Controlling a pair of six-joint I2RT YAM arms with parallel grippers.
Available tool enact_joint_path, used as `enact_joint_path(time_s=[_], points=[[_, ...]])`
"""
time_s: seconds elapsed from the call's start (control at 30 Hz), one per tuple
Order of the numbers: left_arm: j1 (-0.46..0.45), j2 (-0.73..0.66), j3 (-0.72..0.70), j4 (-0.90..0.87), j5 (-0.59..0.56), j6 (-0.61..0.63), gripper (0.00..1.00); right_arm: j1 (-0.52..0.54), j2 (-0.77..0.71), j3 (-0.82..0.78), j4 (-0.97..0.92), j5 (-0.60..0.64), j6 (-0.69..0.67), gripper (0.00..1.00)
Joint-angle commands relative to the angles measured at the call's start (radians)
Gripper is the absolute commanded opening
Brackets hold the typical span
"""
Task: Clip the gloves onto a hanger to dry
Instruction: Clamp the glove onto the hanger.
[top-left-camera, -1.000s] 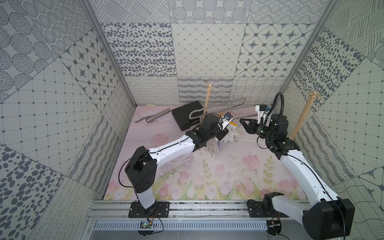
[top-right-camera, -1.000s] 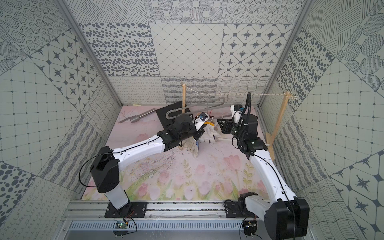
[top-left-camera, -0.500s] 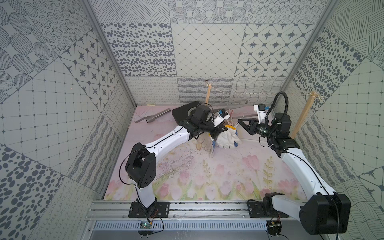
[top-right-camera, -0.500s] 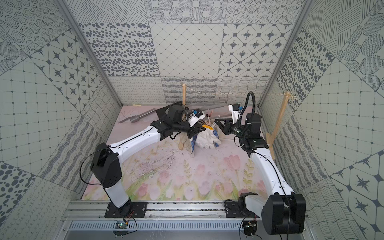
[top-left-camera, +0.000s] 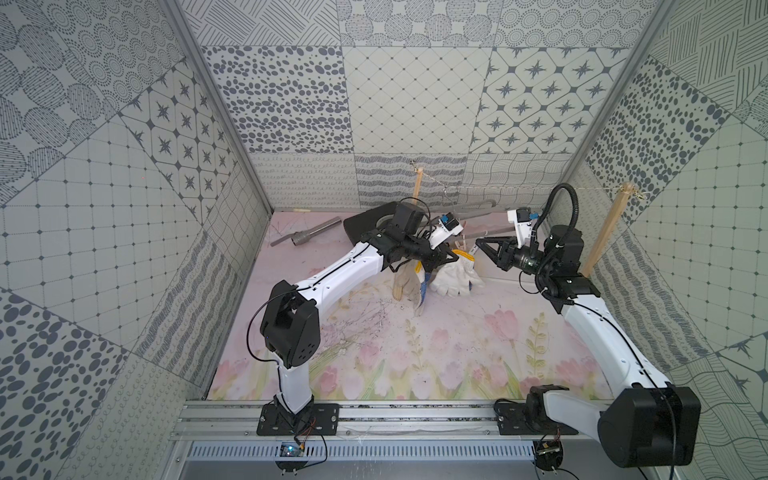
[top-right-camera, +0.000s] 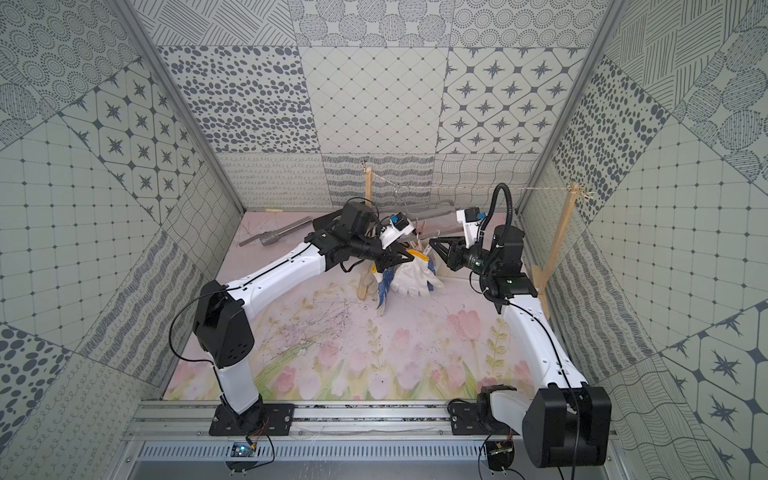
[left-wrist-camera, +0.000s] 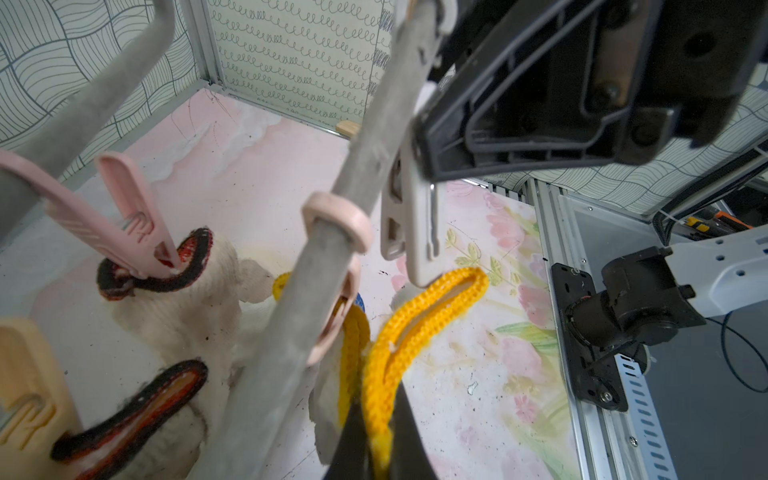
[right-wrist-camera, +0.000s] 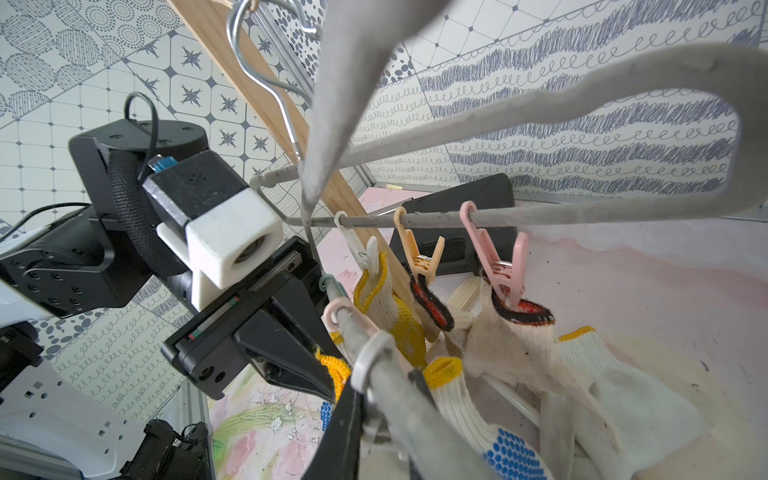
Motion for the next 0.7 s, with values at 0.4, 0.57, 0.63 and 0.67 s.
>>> enact_joint_path(time_s=[0.4, 0.57, 0.63, 0.67], points=[[-0.014, 0.087, 0.115, -0.135, -0.018, -0.005, 0.0, 0.018, 0.009, 0.02, 0.069, -0.164, 0.045, 0.02], [-0.014, 0.088, 0.129, -0.134, -0.012, -0.022, 0.0, 0.023, 0.016, -0.004, 0.066, -0.156, 0.029, 0.03], [-0.014, 0.085, 0.131, -0.131, 0.008, -0.026, 0.0, 0.026, 0.014, -0.014, 0.065, -0.148, 0.009, 0.03], [-0.014, 0.082, 0.129, -0.13, 0.018, -0.025, 0.0, 0.029, 0.013, -0.017, 0.064, -0.141, -0.002, 0.03]])
